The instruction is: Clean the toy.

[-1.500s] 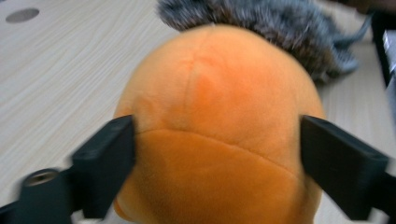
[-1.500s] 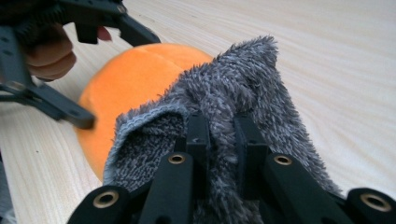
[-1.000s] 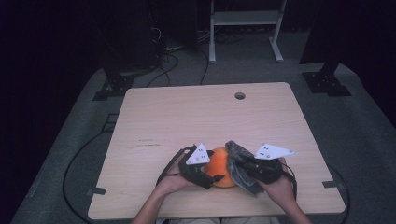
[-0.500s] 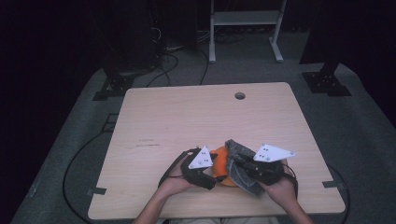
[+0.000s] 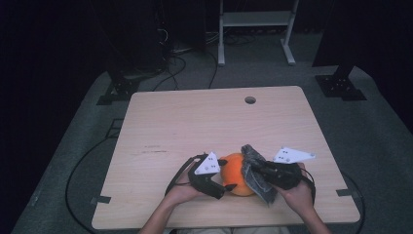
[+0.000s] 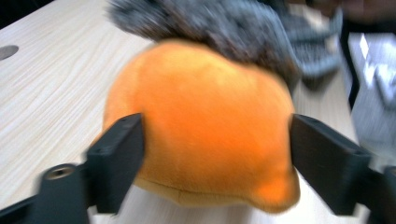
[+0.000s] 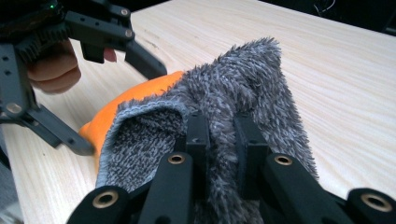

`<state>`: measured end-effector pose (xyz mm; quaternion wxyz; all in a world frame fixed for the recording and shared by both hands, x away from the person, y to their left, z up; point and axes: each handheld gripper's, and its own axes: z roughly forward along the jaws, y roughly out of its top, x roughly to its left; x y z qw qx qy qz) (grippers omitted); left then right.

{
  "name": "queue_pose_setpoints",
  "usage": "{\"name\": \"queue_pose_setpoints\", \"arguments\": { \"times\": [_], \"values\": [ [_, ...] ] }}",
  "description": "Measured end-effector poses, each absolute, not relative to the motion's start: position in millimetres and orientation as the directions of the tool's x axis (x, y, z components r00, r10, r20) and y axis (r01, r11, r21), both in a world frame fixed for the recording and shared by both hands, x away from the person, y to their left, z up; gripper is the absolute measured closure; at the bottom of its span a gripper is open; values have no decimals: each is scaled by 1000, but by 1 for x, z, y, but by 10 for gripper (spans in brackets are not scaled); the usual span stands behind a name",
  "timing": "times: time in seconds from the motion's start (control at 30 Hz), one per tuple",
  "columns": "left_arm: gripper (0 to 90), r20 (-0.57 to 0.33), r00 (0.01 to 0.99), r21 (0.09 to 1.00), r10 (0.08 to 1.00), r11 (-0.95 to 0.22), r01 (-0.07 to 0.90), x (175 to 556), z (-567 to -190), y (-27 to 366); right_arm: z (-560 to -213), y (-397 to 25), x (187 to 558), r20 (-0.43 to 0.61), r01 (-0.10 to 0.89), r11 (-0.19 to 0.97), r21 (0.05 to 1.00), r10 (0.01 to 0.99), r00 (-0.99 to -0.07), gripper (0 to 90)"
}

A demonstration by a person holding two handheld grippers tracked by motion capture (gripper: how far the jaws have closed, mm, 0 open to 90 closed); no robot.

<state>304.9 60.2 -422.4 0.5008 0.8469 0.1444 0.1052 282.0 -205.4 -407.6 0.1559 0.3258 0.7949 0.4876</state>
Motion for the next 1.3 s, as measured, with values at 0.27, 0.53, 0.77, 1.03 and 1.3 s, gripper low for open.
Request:
{"name": "queue_pose_setpoints", "arguments": {
  "times": [0.27, 0.53, 0.77, 1.03, 1.3],
  "values": [
    [231, 20, 940, 821, 341, -543, 180, 311, -430, 73, -412, -205, 285, 68, 385, 329, 862, 679, -731, 776],
    [123, 29, 937, 853, 348, -497, 158, 310, -429, 66, -413, -191, 277, 21, 339, 365, 867, 652, -758, 775],
    [199, 15, 933, 808, 360, -555, 201, 315, -433, 77, -422, -207, 289, 73, 423, 346, 838, 696, -714, 775],
    [78, 7, 932, 845, 363, -501, 189, 315, -428, 70, -421, -201, 285, 50, 396, 354, 847, 690, -723, 775],
    [79, -22, 926, 837, 378, -500, 224, 316, -434, 72, -423, -204, 287, 86, 414, 335, 846, 681, -727, 775]
  ]
}}
